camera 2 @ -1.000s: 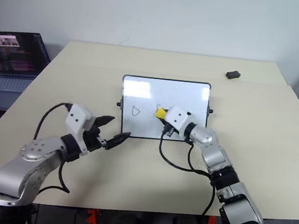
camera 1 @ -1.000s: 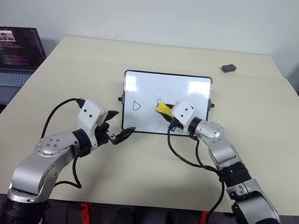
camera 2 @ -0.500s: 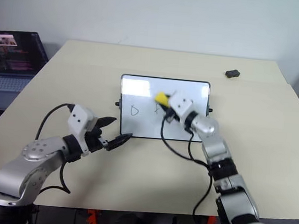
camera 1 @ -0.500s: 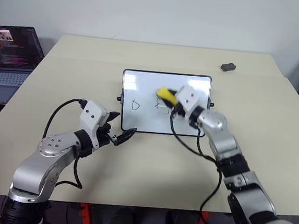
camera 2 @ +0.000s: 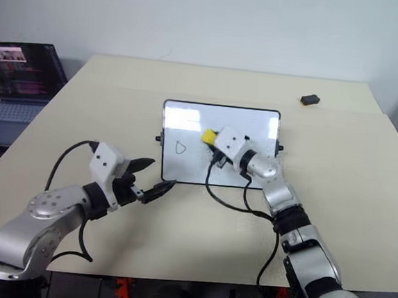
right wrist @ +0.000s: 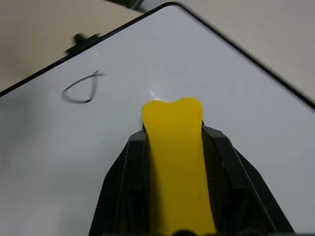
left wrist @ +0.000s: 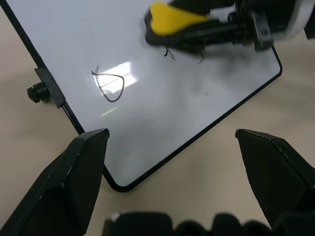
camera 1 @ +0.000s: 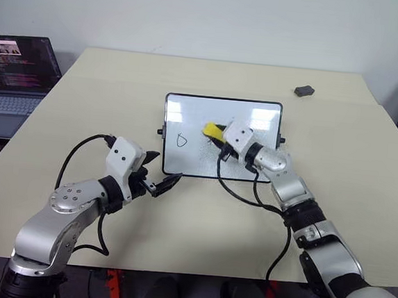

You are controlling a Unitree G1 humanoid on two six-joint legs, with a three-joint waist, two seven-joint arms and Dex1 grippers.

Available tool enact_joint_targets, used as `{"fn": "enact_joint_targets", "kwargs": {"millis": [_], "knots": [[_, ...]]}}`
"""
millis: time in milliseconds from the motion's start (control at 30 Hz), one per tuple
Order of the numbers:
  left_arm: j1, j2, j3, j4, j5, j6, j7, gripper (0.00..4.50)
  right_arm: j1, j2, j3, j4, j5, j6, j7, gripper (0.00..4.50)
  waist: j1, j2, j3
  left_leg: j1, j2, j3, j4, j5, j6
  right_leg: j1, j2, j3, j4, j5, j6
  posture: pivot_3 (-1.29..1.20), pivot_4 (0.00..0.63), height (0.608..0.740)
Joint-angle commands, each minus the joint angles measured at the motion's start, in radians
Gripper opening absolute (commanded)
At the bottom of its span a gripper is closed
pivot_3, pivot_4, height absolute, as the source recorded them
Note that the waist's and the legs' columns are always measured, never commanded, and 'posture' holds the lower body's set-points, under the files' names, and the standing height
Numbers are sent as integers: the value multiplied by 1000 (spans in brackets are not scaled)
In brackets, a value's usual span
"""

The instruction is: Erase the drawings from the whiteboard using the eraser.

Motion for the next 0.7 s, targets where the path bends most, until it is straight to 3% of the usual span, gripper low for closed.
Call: {"fn": "enact_joint_targets", "kwargs": {"millis": [33,167,400,533,700], "knots": [[-4,5,24,-42,-11,-5,6,4500,62,-48,57,30,-66,58,56,1104,0,0,0,2,0,0,0,0,0,2,0,0,0,0,0,0,150,740],[-10,4,19,-35,-9,-6,4,4500,70,-79,68,-32,-72,63,85,1103,0,0,0,13,0,0,0,0,0,12,0,0,-1,0,0,0,150,740],[-14,1,9,-32,-7,-10,4,4500,19,-15,-104,-144,127,-17,52,1102,1,1,4,8,0,0,-1,0,0,7,0,0,-1,0,0,0,150,740],[-14,0,6,-31,-6,-11,1,4500,-47,-22,-156,-43,95,-68,-46,1102,1,1,4,-8,0,0,0,0,-1,-8,0,0,-1,0,0,0,150,740],[-17,0,2,-28,-7,-11,-5,4500,-82,-42,-152,135,38,-120,-124,1102,1,1,3,-9,0,1,-2,-1,-1,-8,0,0,-5,-1,0,0,150,740]]}}
